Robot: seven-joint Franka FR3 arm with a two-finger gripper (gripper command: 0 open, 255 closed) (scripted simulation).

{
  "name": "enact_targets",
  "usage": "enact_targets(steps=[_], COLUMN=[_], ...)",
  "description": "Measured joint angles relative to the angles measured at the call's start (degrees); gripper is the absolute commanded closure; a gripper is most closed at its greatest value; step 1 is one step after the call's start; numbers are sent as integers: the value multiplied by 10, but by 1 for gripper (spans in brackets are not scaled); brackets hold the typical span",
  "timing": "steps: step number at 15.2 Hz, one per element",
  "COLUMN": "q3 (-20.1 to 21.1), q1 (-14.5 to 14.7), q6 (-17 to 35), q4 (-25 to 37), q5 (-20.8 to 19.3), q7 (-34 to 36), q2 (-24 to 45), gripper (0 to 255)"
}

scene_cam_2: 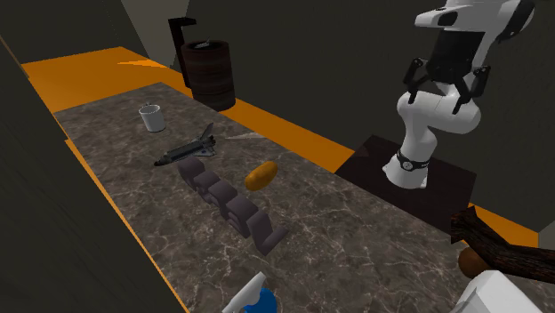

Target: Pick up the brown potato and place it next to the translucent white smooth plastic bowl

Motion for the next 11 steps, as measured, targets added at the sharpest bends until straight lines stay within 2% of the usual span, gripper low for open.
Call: enact_targets(steps=[6, 11], q3=[-31, -72], q1=[-11, -23], q6=[48, 110], q4=[-19, -18], q5=[-24, -50], q7=[-38, -86], q2=[36, 103], gripper=[0, 0])
